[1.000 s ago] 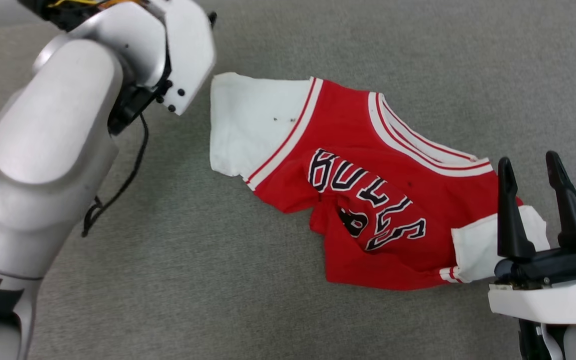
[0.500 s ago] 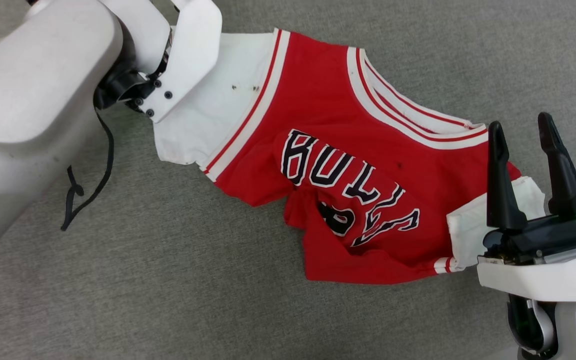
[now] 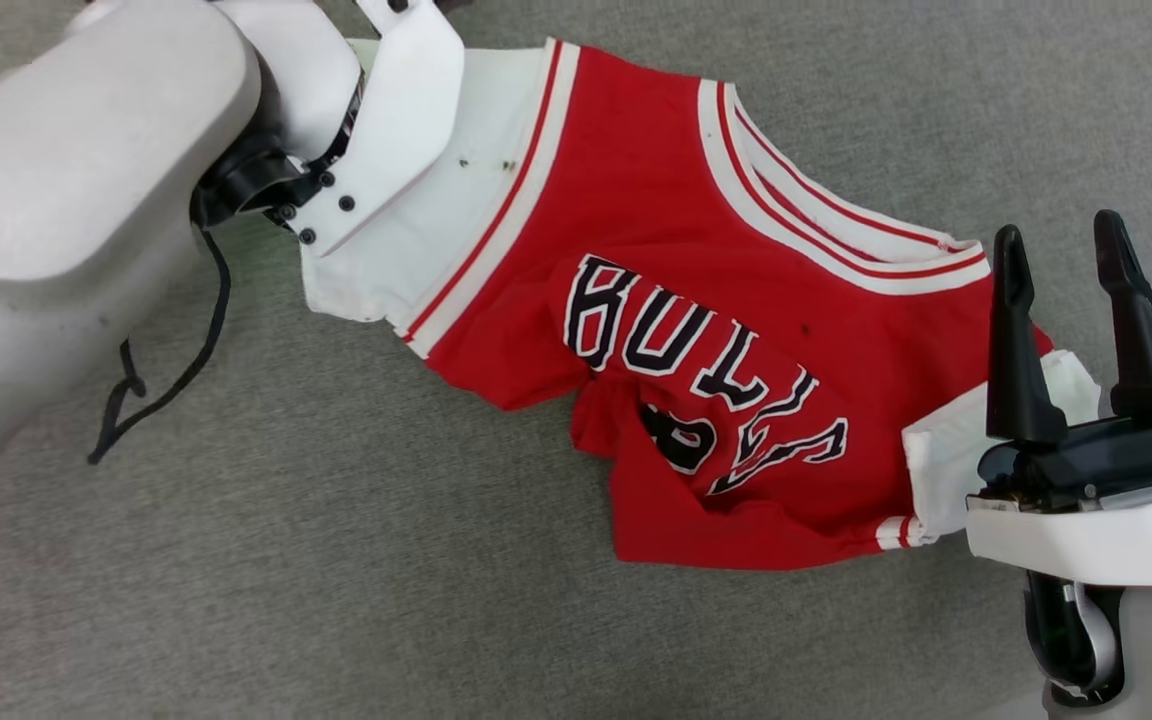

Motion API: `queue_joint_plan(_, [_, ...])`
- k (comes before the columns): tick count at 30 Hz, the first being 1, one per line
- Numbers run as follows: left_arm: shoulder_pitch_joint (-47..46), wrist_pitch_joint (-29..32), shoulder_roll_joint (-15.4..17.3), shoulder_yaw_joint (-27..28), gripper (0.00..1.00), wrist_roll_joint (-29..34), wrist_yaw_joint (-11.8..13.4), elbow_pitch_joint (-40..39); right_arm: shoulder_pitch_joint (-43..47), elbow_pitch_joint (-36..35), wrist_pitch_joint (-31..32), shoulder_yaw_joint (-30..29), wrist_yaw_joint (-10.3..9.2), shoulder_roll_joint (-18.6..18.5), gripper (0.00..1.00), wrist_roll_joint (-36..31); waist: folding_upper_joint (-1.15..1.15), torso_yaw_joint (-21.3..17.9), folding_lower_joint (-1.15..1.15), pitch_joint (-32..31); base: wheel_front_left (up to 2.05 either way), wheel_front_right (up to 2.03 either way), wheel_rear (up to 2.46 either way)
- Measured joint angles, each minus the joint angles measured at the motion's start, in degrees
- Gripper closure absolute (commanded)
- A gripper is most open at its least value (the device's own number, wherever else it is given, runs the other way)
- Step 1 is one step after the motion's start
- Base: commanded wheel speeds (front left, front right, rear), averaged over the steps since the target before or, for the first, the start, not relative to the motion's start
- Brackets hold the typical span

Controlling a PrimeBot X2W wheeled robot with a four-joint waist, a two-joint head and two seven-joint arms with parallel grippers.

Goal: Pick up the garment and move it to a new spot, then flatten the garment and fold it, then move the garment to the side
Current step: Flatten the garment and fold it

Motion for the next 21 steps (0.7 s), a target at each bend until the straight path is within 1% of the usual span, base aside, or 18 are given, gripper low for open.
queue_joint_plan(3, [0.0, -3.3, 0.7, -0.8, 1.00, -0.9, 0.0, -1.0, 0.5, 0.3, 0.0, -0.5, 0.01, 0.0, 0.00, -0.5, 0.00, 1.2, 0.00, -1.7, 0.00, 0.00, 0.00])
queue_joint_plan(6, [0.0, -5.9, 2.7, -1.0, 1.00, -1.9, 0.0, -3.1, 1.7, 0.5, 0.0, -1.2, 0.00, 0.0, 0.00, -1.0, 0.00, 2.8, 0.00, -3.8, 0.00, 0.00, 0.00])
queue_joint_plan(8, [0.2, -7.1, 4.8, -1.1, 1.00, -2.8, 0.0, -4.4, 2.5, 0.5, 0.0, -1.7, 0.00, -0.3, 0.00, -1.2, 0.00, 4.1, 0.00, -5.1, 0.00, 0.00, 0.00])
queue_joint_plan(11, [1.6, -8.3, 9.3, -1.1, 1.00, -4.2, 0.0, -5.1, 3.3, 0.6, 0.0, -1.8, 0.01, -0.7, 0.00, -1.5, 0.00, 6.1, 0.00, -7.1, 0.00, 0.00, 0.00])
queue_joint_plan(14, [3.9, -8.7, 13.9, -1.0, 1.00, -5.1, 0.2, -3.9, 3.7, 0.6, 0.0, -1.7, 0.00, -1.0, 0.00, -1.6, 0.00, 7.9, 0.00, -8.6, 0.00, 0.00, 0.00])
queue_joint_plan(16, [6.2, -9.0, 16.5, -1.0, 1.00, -5.9, 1.1, -2.2, 3.7, 0.8, 0.0, -1.5, 0.01, -1.1, 0.00, -1.6, 0.00, 8.7, 0.00, -9.3, 0.00, 0.00, 0.00])
queue_joint_plan(18, [8.9, -9.8, 18.3, -1.1, 1.00, -6.9, 2.3, -0.1, 3.6, 1.0, 0.0, -1.0, 0.01, -1.1, 0.00, -1.6, 0.00, 9.0, 0.00, -9.8, 0.00, 0.00, 0.00])
queue_joint_plan(21, [12.5, -10.9, 19.7, -1.1, 1.00, -8.7, 3.5, 2.3, 3.7, 1.6, 0.0, -0.8, 0.00, -1.4, 0.00, -1.6, 0.00, 8.4, 0.00, -9.8, 0.00, 0.00, 0.00])
